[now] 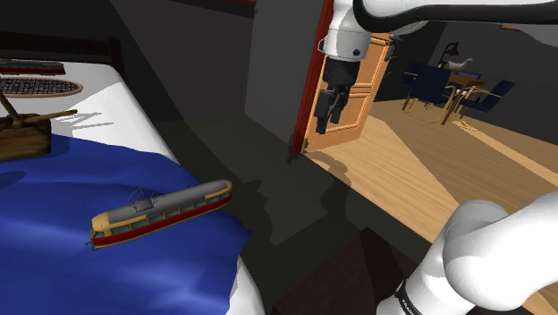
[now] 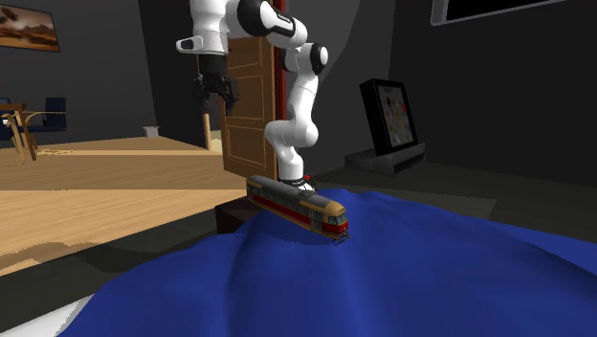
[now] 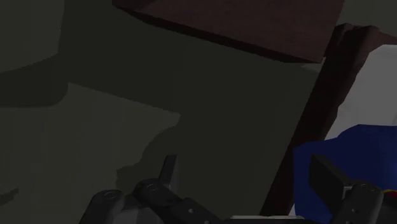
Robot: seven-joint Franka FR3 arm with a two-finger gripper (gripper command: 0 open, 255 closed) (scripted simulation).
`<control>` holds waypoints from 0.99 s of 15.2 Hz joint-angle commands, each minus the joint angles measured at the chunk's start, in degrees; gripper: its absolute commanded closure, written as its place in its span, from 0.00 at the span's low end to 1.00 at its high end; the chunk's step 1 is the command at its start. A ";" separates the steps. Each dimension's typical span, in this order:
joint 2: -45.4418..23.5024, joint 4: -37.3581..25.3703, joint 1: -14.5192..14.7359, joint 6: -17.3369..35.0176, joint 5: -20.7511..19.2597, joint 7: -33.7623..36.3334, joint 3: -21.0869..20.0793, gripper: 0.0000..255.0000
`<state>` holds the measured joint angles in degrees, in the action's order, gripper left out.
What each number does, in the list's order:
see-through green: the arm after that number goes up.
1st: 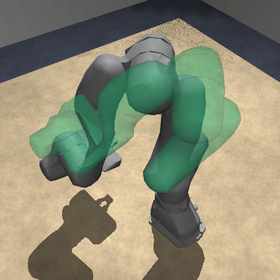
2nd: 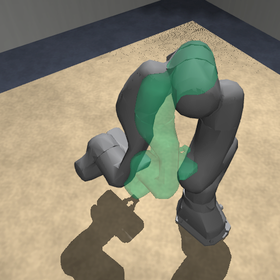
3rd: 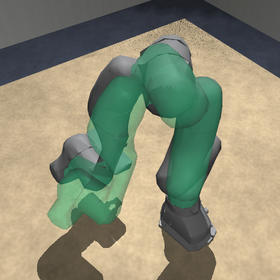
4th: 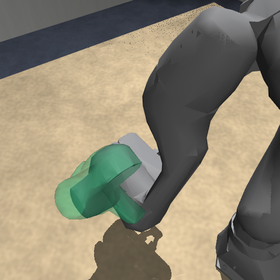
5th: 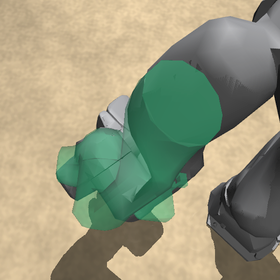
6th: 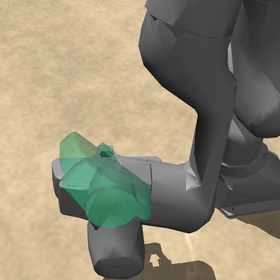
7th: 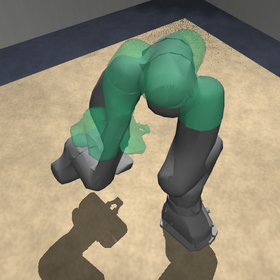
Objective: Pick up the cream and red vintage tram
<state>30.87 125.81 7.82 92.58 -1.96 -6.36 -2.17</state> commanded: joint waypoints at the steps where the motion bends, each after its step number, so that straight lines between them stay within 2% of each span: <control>1: -3.44 -1.75 1.32 1.60 0.17 -2.24 -0.59 0.00; 15: -24.94 -16.08 10.00 7.96 0.27 -13.95 -8.11 0.00</control>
<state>7.97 111.66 17.29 100.49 -1.47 -19.34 -9.73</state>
